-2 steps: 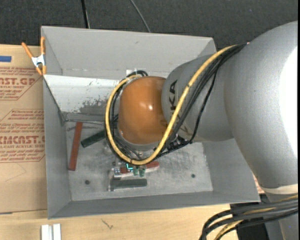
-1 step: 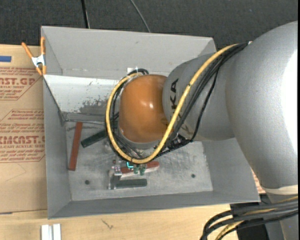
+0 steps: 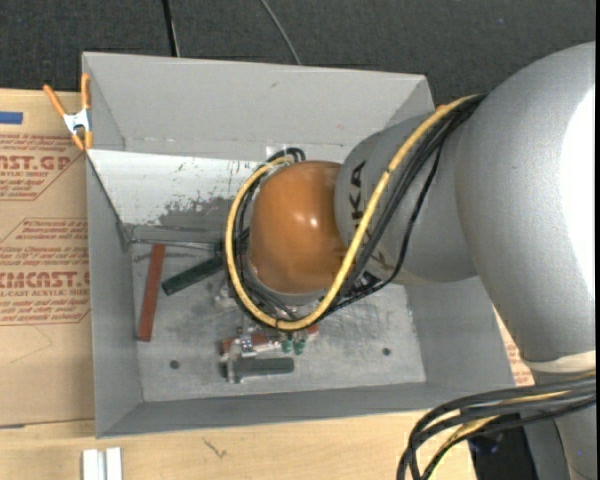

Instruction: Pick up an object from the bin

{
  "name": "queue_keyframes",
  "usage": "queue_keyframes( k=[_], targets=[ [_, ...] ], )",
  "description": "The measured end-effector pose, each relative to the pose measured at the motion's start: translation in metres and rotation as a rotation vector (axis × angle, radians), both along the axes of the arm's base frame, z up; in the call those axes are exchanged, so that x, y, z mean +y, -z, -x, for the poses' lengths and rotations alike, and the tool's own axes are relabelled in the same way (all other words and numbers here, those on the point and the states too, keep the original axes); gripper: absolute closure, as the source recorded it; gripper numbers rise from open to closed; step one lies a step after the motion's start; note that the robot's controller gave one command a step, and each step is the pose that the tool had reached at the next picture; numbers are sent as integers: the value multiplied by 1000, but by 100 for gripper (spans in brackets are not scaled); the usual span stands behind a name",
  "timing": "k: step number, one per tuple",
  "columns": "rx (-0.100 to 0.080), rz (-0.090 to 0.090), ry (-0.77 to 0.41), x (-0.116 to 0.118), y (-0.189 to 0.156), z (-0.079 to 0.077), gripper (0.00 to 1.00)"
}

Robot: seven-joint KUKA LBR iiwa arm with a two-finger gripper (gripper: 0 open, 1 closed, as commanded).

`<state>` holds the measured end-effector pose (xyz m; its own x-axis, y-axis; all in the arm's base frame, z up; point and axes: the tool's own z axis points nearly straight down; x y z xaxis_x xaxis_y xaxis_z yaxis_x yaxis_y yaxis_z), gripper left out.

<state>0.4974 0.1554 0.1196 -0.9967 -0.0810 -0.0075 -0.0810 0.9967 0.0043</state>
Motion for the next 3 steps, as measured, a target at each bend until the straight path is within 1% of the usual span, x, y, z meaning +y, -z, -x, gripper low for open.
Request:
queue_keyframes(
  k=[1,2,3],
  targets=[
    [7,1,145,-46,31,2,100],
    [7,1,145,-46,31,2,100],
    [15,5,163,-42,-20,5,100]
  ],
)
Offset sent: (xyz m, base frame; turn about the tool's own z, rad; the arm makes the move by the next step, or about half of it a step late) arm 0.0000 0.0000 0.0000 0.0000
